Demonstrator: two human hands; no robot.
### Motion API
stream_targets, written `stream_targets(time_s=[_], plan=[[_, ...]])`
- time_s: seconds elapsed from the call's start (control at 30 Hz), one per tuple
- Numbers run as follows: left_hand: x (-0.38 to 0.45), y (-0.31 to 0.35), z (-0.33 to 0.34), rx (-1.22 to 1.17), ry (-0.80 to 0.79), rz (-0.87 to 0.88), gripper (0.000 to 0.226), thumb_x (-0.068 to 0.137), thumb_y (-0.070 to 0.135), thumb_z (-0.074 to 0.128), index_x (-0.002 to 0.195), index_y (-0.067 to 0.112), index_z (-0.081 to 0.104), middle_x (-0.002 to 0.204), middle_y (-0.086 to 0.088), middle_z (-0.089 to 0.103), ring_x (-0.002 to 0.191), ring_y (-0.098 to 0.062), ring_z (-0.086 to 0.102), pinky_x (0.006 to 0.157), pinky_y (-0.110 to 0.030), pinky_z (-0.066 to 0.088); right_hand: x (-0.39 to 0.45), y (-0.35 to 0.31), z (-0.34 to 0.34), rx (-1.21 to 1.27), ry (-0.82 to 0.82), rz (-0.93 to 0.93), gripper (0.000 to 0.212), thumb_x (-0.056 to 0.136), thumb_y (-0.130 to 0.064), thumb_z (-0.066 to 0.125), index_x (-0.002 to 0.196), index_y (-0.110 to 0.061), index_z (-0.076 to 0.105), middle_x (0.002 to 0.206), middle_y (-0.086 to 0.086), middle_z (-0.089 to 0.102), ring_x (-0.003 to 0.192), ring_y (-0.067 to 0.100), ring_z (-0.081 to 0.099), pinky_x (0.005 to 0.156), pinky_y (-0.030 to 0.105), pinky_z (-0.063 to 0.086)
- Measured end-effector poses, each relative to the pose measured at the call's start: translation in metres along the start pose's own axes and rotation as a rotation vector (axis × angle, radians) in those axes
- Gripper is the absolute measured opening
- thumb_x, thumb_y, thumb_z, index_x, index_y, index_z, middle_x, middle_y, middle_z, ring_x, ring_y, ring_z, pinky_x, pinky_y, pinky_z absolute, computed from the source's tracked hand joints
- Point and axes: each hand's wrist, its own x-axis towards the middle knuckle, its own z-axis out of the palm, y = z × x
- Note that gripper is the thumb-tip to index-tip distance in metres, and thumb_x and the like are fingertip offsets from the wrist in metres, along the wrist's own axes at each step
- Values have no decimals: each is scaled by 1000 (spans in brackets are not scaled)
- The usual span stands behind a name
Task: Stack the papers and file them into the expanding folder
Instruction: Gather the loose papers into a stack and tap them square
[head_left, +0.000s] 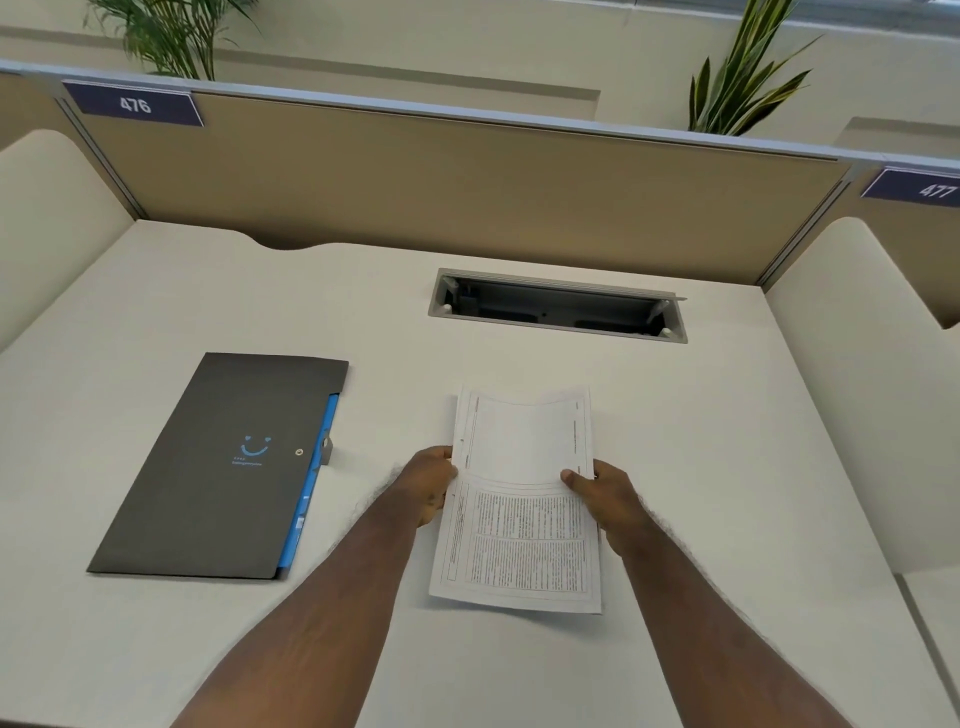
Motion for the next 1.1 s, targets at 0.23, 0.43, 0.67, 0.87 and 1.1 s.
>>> stream_targets(time_s=[0.23,0.43,0.67,0.87,1.1], plan=[[1,-5,2,282,41,122,39,83,-4,39,99,13,70,78,-2,67,66,-18,55,55,-22,40,2,11,7,-130,27,26,40,87,-13,66,126,-8,57,115,6,65,107,25,63,94,36,49],[9,-9,2,485,155,147,18,74,6,48,86,1,60,107,-17,61,70,-19,56,54,-23,39,13,19,8,-345,13,2,61,81,-31,66,137,-14,48,134,9,58,121,28,57,105,45,46],[8,-1,5,653,139,145,26,74,16,51,96,4,57,117,-15,52,93,-28,63,64,-29,47,11,6,5,-527,48,47,78,89,-34,62,151,-5,25,150,18,38,138,34,39,111,41,34],[-2,-1,0,821,203,282,39,87,17,49,124,7,54,132,-14,46,123,-32,47,97,-34,41,-2,11,11,-795,165,-74,66,92,-32,51,149,-9,27,148,14,38,134,35,38,105,45,37],[-14,-7,-24,1046,323,562,55,94,23,48,147,15,37,145,-6,40,132,-25,37,104,-37,38,-13,16,36,-1001,171,-320,67,95,-36,46,151,-8,23,161,6,24,149,25,18,117,42,26]])
